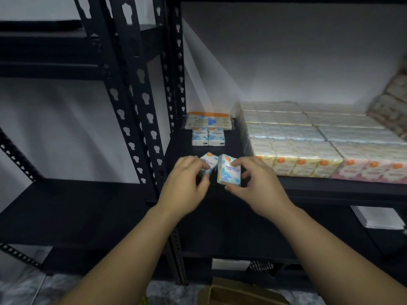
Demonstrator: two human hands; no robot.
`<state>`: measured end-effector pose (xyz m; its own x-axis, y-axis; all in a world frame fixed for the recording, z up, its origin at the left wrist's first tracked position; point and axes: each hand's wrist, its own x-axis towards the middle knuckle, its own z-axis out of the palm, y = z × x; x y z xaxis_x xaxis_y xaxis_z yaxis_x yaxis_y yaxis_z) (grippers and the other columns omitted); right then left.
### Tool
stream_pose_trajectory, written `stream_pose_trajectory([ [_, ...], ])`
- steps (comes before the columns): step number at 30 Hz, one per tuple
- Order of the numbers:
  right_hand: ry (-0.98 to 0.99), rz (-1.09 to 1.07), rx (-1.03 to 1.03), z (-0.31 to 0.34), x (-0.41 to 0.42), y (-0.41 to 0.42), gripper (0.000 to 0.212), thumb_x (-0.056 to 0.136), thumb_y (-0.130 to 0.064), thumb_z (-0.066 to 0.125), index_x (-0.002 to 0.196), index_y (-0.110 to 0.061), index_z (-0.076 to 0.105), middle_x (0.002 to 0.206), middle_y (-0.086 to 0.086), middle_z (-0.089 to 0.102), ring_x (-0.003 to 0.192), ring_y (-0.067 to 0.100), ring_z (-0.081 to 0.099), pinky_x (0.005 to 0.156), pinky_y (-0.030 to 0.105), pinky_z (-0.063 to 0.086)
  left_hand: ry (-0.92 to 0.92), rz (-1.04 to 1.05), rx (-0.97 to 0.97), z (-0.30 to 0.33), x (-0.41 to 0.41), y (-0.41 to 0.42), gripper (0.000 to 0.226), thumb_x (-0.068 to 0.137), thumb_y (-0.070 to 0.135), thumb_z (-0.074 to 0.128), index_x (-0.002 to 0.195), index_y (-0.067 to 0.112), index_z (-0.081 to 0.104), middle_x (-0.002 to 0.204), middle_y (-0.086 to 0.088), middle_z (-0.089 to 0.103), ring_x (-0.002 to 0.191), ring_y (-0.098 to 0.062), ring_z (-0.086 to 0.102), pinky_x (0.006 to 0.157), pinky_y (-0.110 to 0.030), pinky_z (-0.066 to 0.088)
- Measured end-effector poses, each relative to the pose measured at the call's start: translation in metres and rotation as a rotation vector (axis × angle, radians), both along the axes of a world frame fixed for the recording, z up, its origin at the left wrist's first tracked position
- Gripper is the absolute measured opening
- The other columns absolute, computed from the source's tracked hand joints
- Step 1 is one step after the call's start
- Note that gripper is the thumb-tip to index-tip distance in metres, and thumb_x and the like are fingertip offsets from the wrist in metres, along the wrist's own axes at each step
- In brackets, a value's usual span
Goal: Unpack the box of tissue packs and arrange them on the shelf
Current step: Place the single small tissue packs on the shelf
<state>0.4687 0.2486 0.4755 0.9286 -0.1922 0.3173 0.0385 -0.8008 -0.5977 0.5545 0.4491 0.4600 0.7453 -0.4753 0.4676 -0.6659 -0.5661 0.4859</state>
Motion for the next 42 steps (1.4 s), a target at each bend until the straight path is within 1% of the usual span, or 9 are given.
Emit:
stream_pose_trajectory([
  [2, 0.008, -0.010, -0.038, -0.003, 0.001, 0.003, 0.048, 0.080, -0.030, 0.086, 0.121, -0.029, 0.061, 0.113, -0.014, 0.053, 0.094, 0.002, 0.052, 0.078, 0.020, 0.041, 0.013, 0.025, 0.114, -0.004, 0.001, 0.000, 0.035, 0.097, 0.021, 0.063, 0.132, 0.017, 0.065, 0.143, 0.006, 0.057, 0.143, -0.011, 0.038, 0.112, -0.022, 0.031],
  [4, 0.031, -0.027, -0.075, -0.007, 0.003, 0.007, 0.043, 0.084, -0.030, 0.084, 0.121, -0.026, 0.062, 0.114, -0.012, 0.057, 0.101, 0.007, 0.052, 0.082, 0.024, 0.042, 0.035, 0.038, 0.155, -0.007, 0.004, 0.000, 0.041, 0.099, 0.019, 0.059, 0.141, 0.019, 0.059, 0.152, 0.005, 0.049, 0.144, -0.013, 0.036, 0.115, -0.025, 0.032],
  [7, 0.045, -0.056, -0.122, -0.011, 0.007, 0.010, 0.041, 0.089, -0.032, 0.079, 0.126, -0.022, 0.064, 0.125, -0.006, 0.061, 0.110, 0.011, 0.056, 0.092, 0.028, 0.048, -0.005, 0.052, 0.148, -0.007, 0.007, 0.001, 0.039, 0.099, 0.019, 0.060, 0.138, 0.020, 0.062, 0.137, 0.004, 0.053, 0.128, -0.014, 0.045, 0.102, -0.028, 0.046],
  [10, 0.028, -0.053, -0.159, -0.014, 0.013, 0.013, 0.038, 0.092, -0.036, 0.076, 0.124, -0.018, 0.067, 0.127, -0.002, 0.060, 0.113, 0.014, 0.057, 0.098, 0.030, 0.049, 0.026, 0.055, 0.114, -0.008, 0.008, 0.002, 0.037, 0.099, 0.022, 0.063, 0.136, 0.019, 0.063, 0.124, 0.003, 0.050, 0.119, -0.014, 0.048, 0.093, -0.028, 0.051],
  [19, 0.055, -0.098, -0.135, -0.014, 0.040, 0.021, 0.040, 0.097, -0.034, 0.070, 0.131, -0.014, 0.063, 0.134, 0.001, 0.056, 0.117, 0.018, 0.057, 0.096, 0.026, 0.044, 0.148, 0.066, 0.076, -0.006, 0.020, -0.005, 0.025, 0.100, 0.027, 0.064, 0.124, 0.019, 0.061, 0.137, 0.006, 0.046, 0.109, -0.015, 0.057, 0.083, -0.029, 0.050],
  [25, 0.085, -0.111, -0.112, -0.015, 0.063, 0.021, 0.043, 0.099, -0.030, 0.066, 0.137, -0.010, 0.062, 0.142, 0.004, 0.050, 0.122, 0.023, 0.057, 0.104, 0.036, 0.047, 0.180, 0.124, 0.058, -0.003, 0.031, -0.018, 0.029, 0.101, 0.026, 0.063, 0.128, 0.020, 0.059, 0.135, 0.002, 0.047, 0.112, -0.018, 0.056, 0.082, -0.025, 0.044],
  [30, 0.078, -0.114, -0.083, -0.015, 0.077, 0.018, 0.036, 0.100, -0.023, 0.065, 0.133, -0.010, 0.062, 0.135, 0.008, 0.058, 0.119, 0.025, 0.058, 0.099, 0.036, 0.049, 0.195, 0.153, 0.083, -0.001, 0.043, -0.024, 0.046, 0.101, 0.032, 0.062, 0.144, 0.019, 0.052, 0.140, -0.001, 0.044, 0.117, -0.021, 0.057, 0.089, -0.028, 0.047],
  [38, 0.071, -0.153, -0.035, -0.021, 0.080, 0.021, 0.030, 0.102, -0.028, 0.060, 0.131, -0.020, 0.058, 0.132, 0.000, 0.061, 0.117, 0.020, 0.057, 0.092, 0.040, 0.052, 0.216, 0.192, 0.005, -0.007, 0.049, -0.029, 0.042, 0.101, 0.025, 0.063, 0.141, 0.017, 0.057, 0.144, -0.001, 0.048, 0.121, -0.020, 0.055, 0.087, -0.025, 0.043],
  [42, 0.076, -0.160, -0.045, -0.022, 0.081, 0.021, 0.027, 0.103, -0.030, 0.058, 0.129, -0.022, 0.057, 0.129, -0.001, 0.061, 0.115, 0.020, 0.057, 0.088, 0.040, 0.052, 0.220, 0.205, -0.009, -0.009, 0.051, -0.031, 0.042, 0.100, 0.022, 0.064, 0.141, 0.016, 0.058, 0.147, -0.003, 0.050, 0.125, -0.022, 0.055, 0.093, -0.025, 0.042],
])
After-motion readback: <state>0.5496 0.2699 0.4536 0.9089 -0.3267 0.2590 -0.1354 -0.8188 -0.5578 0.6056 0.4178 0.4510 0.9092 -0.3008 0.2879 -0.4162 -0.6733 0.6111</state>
